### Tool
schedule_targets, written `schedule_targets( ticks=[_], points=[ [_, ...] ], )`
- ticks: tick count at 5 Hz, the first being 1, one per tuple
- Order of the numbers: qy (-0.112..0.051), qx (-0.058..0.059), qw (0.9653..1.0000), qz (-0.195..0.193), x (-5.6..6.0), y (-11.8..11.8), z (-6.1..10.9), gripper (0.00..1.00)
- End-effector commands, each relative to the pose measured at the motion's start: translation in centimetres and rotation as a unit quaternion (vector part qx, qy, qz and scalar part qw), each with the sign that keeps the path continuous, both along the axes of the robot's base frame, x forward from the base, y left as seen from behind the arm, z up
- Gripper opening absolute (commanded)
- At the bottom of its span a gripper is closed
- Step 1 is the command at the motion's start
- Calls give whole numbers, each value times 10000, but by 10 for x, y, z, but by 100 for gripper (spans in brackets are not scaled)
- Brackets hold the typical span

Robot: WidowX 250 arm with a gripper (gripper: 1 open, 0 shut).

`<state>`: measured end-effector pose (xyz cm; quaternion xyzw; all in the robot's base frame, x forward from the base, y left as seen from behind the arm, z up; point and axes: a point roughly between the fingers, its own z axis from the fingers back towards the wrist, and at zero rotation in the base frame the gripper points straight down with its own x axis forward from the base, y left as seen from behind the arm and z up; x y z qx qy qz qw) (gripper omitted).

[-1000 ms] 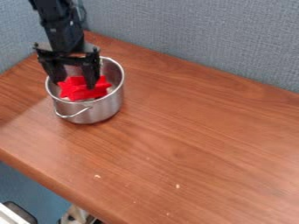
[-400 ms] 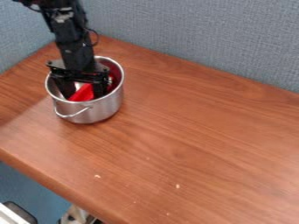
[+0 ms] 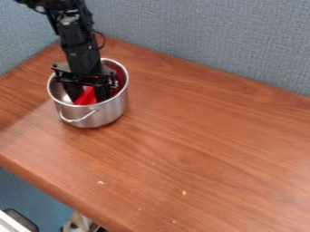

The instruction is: Put the red object in the metal pot

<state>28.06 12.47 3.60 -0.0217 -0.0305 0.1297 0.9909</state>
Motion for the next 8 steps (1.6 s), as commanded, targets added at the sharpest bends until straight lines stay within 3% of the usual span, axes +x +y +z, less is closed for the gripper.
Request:
schedule_targets(
  ticks=[1,2,5,6,8],
  points=[
    [-337,106,9986,-385,4,-1,21,0],
    [-404,101,9959,-799,4,-6,21,0],
    [-513,113,9947,-879,15,-16,31,0],
    [-471,118,9943,-953,13,-14,26,100],
    [-418,171,9930,-1095,10,-11,26,100]
  ],
)
